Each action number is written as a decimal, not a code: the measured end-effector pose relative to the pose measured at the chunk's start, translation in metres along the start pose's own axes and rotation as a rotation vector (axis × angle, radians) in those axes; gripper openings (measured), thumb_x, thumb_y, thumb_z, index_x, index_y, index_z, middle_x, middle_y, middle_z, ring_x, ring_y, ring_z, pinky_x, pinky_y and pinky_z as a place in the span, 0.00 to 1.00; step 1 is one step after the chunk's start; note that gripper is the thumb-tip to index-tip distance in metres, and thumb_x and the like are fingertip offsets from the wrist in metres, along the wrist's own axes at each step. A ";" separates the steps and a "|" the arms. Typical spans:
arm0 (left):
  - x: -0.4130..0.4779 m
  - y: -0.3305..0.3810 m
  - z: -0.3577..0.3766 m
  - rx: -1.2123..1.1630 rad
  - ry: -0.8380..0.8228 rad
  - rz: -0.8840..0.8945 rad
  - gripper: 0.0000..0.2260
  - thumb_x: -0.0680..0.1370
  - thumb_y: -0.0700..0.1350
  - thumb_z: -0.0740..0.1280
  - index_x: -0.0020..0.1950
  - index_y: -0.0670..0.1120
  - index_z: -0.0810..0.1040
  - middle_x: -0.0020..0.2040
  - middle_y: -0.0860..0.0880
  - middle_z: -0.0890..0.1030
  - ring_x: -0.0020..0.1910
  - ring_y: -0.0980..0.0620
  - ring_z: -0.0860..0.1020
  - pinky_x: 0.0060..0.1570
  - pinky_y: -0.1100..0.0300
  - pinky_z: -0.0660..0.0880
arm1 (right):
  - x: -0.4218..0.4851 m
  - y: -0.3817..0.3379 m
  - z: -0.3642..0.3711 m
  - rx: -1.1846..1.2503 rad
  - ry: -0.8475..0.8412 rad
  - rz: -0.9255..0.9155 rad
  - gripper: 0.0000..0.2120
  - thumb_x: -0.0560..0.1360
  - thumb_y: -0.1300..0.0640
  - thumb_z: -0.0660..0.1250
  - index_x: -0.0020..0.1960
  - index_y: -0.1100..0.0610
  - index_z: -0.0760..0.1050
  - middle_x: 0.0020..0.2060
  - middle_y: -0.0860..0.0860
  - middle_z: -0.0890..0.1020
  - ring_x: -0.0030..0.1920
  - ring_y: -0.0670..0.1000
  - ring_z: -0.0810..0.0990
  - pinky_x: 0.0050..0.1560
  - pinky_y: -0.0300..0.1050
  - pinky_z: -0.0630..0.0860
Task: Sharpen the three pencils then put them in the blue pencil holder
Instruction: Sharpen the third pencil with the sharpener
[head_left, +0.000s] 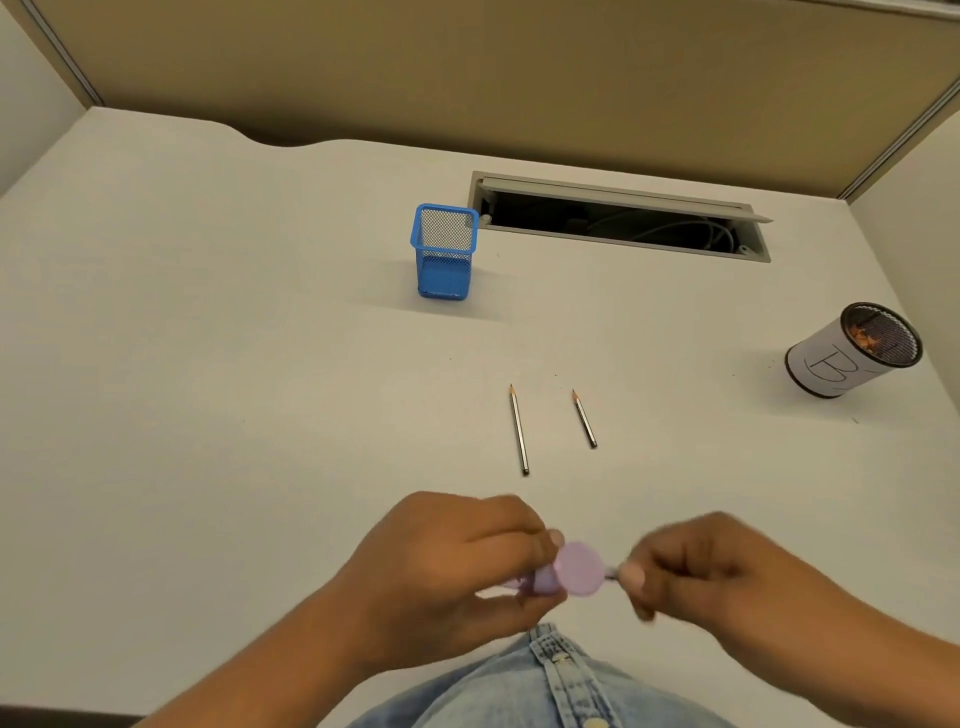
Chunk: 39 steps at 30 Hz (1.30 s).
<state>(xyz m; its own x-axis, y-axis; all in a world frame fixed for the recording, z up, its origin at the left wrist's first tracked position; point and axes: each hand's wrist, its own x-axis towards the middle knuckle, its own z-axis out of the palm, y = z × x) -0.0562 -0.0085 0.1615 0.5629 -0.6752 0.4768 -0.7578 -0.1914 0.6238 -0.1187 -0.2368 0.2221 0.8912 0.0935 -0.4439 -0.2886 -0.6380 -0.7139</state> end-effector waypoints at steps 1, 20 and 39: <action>0.000 0.000 0.000 0.023 -0.019 0.035 0.07 0.73 0.46 0.75 0.40 0.43 0.82 0.41 0.49 0.84 0.37 0.56 0.77 0.31 0.65 0.74 | 0.001 -0.001 0.001 0.152 -0.089 0.154 0.18 0.69 0.38 0.67 0.32 0.52 0.78 0.21 0.46 0.65 0.24 0.47 0.60 0.27 0.39 0.59; 0.012 -0.006 -0.007 -0.105 -0.180 -0.200 0.08 0.71 0.47 0.75 0.44 0.52 0.77 0.40 0.55 0.81 0.35 0.59 0.76 0.33 0.67 0.71 | 0.031 0.002 -0.002 0.307 -0.239 0.221 0.19 0.78 0.46 0.64 0.31 0.53 0.75 0.22 0.44 0.64 0.25 0.47 0.59 0.26 0.37 0.56; 0.010 0.000 -0.005 -0.261 -0.095 -0.328 0.09 0.69 0.47 0.77 0.42 0.51 0.78 0.40 0.55 0.82 0.35 0.56 0.78 0.32 0.65 0.74 | 0.033 0.006 -0.006 -0.054 -0.246 -0.084 0.19 0.80 0.43 0.60 0.34 0.50 0.75 0.24 0.46 0.68 0.26 0.48 0.62 0.29 0.41 0.59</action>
<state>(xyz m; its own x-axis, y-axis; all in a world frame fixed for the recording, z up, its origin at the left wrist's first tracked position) -0.0496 -0.0120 0.1692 0.7182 -0.6733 0.1756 -0.4278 -0.2283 0.8746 -0.0892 -0.2422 0.2063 0.7975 0.3266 -0.5073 -0.1922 -0.6594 -0.7268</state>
